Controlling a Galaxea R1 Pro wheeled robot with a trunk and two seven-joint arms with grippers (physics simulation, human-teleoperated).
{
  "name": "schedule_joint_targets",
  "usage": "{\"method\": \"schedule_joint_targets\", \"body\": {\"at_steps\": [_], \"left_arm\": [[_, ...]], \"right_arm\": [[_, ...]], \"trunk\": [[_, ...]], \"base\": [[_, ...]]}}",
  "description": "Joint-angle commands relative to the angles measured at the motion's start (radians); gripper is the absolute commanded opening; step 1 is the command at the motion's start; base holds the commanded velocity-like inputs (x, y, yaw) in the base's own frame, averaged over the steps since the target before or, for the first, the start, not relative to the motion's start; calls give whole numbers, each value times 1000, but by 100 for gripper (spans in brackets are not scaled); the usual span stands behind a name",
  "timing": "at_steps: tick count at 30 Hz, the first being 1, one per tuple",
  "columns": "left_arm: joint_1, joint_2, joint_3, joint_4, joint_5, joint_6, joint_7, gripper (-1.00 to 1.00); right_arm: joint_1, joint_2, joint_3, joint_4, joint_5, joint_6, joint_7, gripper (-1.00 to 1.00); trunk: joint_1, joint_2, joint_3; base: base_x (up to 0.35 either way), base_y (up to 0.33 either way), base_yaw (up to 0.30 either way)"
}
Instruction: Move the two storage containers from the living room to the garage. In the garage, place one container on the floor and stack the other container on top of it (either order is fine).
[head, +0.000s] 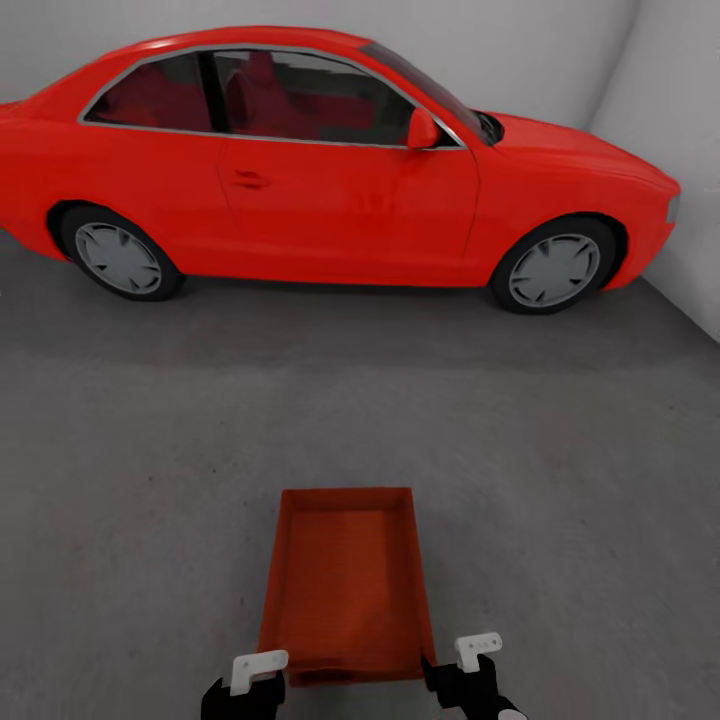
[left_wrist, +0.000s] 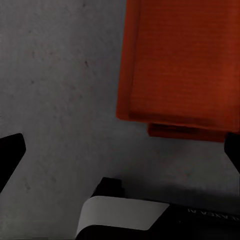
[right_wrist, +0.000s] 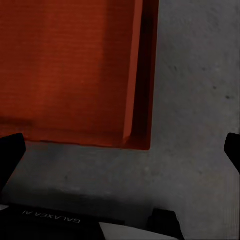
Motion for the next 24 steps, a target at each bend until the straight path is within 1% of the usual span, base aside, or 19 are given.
{"method": "schedule_joint_targets", "body": {"at_steps": [1, 9, 13, 21, 24], "left_arm": [[0, 0, -2, -2, -6, 7, 5, 100], [0, 0, -1, -2, -6, 7, 5, 100], [0, 0, 0, -2, -6, 6, 4, 100], [0, 0, 4, -2, -7, 4, 4, 100], [0, 0, 14, -2, -8, 4, 4, 100]], "right_arm": [[0, 1, -7, 0, 9, -3, 7, 100], [0, 1, -7, 0, 9, -3, 7, 100], [0, 1, -7, 0, 8, -3, 5, 100], [0, 1, -9, 0, 7, -5, 0, 100], [0, 1, -9, 1, 6, -5, -3, 100]], "trunk": [[-5, 7, 2], [-35, 63, 28], [-51, 91, 40], [-81, 147, 65], [-93, 168, 75]], "base": [[-334, 0, 0], [-322, 0, 0], [-76, 0, 0], [-9, 0, 0], [0, 0, 0]]}}
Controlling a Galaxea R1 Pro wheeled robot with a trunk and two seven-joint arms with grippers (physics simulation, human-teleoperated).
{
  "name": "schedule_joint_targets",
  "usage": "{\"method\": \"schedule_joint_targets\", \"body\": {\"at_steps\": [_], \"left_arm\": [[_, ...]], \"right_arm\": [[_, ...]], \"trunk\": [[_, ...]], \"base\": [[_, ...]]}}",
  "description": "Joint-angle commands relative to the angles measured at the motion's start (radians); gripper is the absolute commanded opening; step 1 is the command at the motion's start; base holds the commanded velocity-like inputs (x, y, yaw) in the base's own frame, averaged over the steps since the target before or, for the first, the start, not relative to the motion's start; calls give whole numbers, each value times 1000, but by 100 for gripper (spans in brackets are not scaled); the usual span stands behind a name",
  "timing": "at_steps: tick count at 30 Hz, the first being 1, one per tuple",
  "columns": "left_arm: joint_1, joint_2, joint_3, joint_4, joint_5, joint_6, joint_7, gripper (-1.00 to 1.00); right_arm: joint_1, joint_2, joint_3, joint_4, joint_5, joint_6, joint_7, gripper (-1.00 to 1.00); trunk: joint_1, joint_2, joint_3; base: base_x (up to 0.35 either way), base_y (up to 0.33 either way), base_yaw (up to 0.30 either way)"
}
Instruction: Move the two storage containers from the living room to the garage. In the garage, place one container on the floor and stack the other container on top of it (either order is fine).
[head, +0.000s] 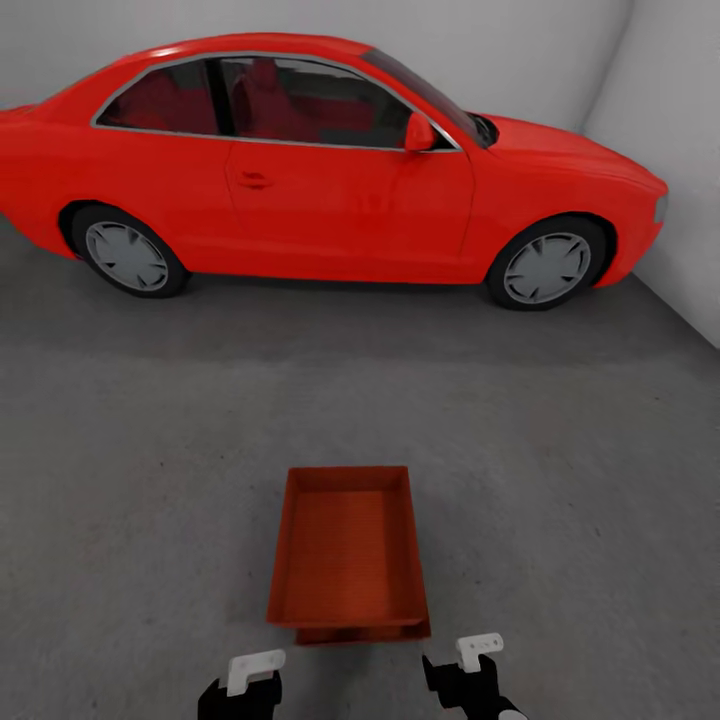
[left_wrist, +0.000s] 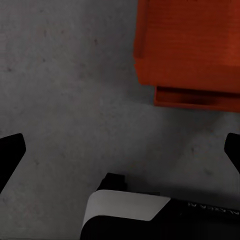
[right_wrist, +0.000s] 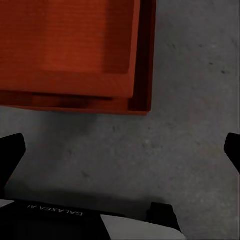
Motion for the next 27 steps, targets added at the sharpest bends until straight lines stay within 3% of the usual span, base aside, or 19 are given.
{"method": "schedule_joint_targets", "body": {"at_steps": [1, 4, 14, 19, 27], "left_arm": [[0, 0, 7, -2, -6, 7, 3, 100], [0, 0, 38, -2, -7, 6, 3, 100], [0, 0, 73, -1, -8, 1, 13, 100], [0, 0, 125, 0, -8, -22, 12, 100], [0, 0, 142, 41, -7, -35, 3, 100]], "right_arm": [[-1, 1, -8, 2, 9, -3, 6, 100], [0, -13, -13, 53, 9, -8, 3, 100], [0, -56, -15, 260, 8, -14, -1, 100], [0, -61, -14, 351, 8, -13, -1, 100], [1, -63, -12, 461, 8, -13, -1, 100]], "trunk": [[-4, 7, 2], [-15, 28, 12], [-54, 98, 43], [-73, 133, 59], [-103, 189, 84]], "base": [[0, 0, 0], [0, 0, 0], [0, 0, 0], [0, 0, 0], [0, 0, 0]]}}
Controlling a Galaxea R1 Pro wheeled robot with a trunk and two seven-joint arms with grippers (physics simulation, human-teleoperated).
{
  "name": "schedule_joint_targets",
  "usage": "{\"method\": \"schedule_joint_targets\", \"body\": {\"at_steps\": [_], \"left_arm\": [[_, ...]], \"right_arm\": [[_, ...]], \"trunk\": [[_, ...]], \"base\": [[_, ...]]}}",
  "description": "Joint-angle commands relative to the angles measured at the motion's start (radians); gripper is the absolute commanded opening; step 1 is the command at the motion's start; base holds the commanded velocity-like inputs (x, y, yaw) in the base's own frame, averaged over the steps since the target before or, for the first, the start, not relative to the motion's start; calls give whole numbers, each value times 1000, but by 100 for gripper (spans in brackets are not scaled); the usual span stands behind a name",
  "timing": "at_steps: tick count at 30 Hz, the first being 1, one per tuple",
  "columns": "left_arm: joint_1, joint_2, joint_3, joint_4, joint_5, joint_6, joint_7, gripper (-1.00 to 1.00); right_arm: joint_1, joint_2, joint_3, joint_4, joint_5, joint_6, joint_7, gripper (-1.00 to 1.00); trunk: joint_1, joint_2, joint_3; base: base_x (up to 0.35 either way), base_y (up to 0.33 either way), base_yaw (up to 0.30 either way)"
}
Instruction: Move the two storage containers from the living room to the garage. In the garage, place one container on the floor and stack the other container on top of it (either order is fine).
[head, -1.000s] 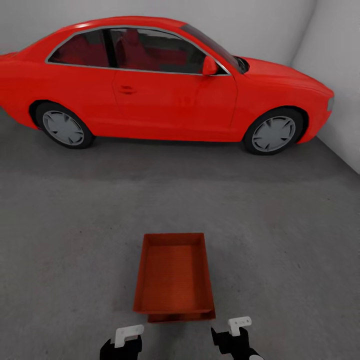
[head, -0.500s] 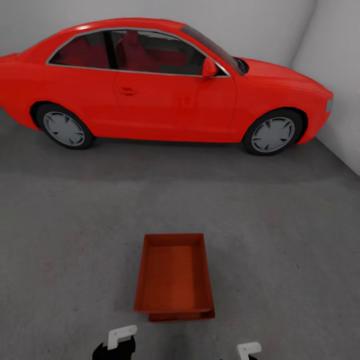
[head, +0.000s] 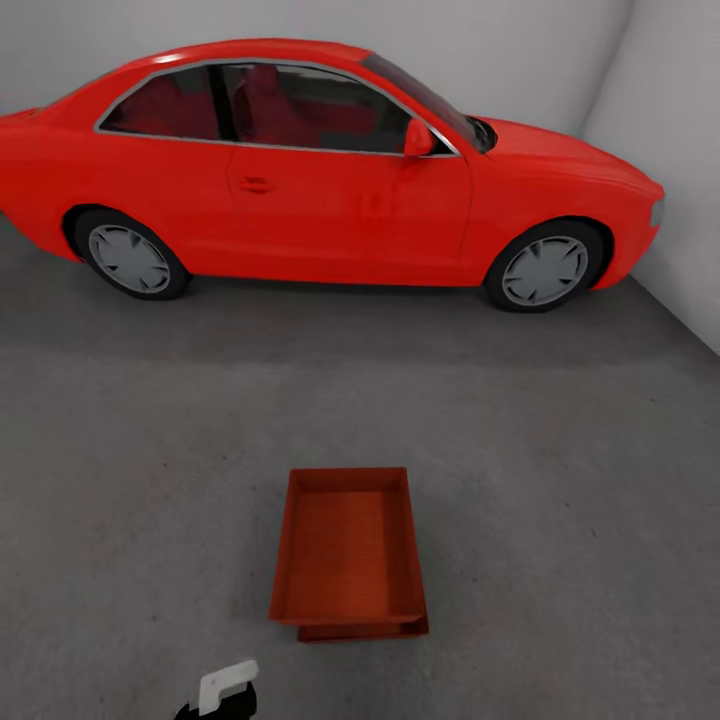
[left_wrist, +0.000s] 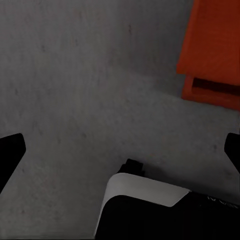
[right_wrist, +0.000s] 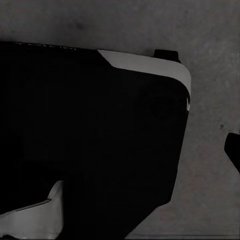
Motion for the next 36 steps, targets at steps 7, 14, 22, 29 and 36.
{"method": "schedule_joint_targets", "body": {"at_steps": [7, 14, 22, 29, 36], "left_arm": [[0, -1, 0, 31, -6, -37, 1, 100], [0, -1, 0, 33, -6, -41, 1, 100], [0, -1, 3, 36, -5, -43, 1, 100], [0, -1, 6, 37, -5, -56, 7, 100], [0, -1, 7, 39, -7, -74, 11, 100]], "right_arm": [[-1, 1, -7, 56, 8, -3, 4, 100], [-1, 3, -8, 62, 8, -3, 5, 100], [-1, 3, -8, 62, 7, -3, 5, 100], [-1, 3, -8, 62, 7, -3, 5, 100], [-1, 3, -8, 62, 7, -3, 5, 100]], "trunk": [[-27, 48, 21], [-46, 83, 37], [-46, 83, 37], [-46, 83, 37], [-46, 83, 37]], "base": [[0, 0, 0], [0, 0, 0], [0, 0, 0], [0, 0, 0], [0, 0, 0]]}}
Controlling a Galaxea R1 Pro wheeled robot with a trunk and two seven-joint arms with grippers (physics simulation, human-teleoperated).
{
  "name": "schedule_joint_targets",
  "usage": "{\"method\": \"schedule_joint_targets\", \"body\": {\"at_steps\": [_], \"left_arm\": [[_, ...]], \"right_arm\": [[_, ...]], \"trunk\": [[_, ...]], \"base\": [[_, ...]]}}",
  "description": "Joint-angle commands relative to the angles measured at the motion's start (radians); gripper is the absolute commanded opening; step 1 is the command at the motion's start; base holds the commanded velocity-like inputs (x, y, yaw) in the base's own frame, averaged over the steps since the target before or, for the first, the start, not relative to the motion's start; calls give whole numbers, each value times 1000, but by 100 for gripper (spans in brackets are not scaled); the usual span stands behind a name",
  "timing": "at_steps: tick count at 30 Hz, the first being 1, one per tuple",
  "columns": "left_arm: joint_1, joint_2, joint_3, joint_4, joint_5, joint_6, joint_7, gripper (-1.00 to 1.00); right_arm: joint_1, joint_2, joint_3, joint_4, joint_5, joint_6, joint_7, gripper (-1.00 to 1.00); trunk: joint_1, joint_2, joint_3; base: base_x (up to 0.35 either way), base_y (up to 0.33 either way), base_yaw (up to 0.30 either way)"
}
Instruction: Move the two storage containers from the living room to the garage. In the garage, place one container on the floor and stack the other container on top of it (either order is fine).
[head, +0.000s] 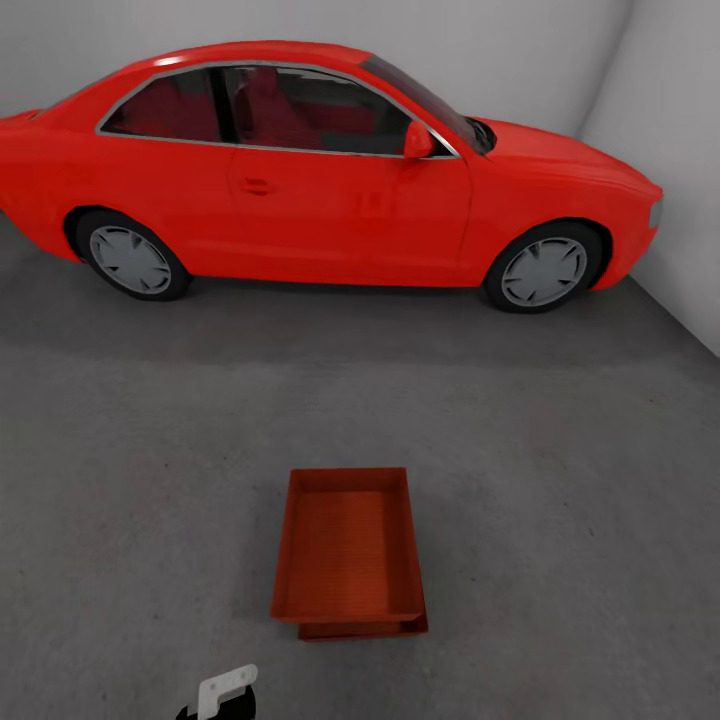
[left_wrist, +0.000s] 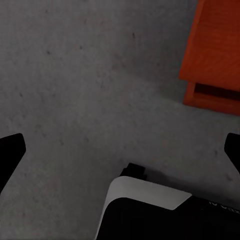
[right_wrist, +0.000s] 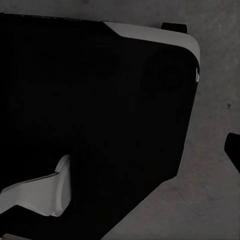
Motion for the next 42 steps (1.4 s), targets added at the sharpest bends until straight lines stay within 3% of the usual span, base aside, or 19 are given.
{"method": "schedule_joint_targets", "body": {"at_steps": [1, 26, 42], "left_arm": [[0, -1, 2, -1, -6, 2, 1, 100], [0, -1, 4, -1, -5, -1, 1, 100], [0, -1, 3, 2, -7, -43, 1, 100]], "right_arm": [[0, 0, -8, 1, 10, -3, 2, 100], [0, 0, -8, 1, 9, -3, 2, 100], [0, 0, -8, 1, 9, -3, 2, 100]], "trunk": [[0, -1, -1], [0, -1, -1], [0, -1, -1]], "base": [[0, 0, 0], [0, 0, 0], [0, 0, 0]]}}
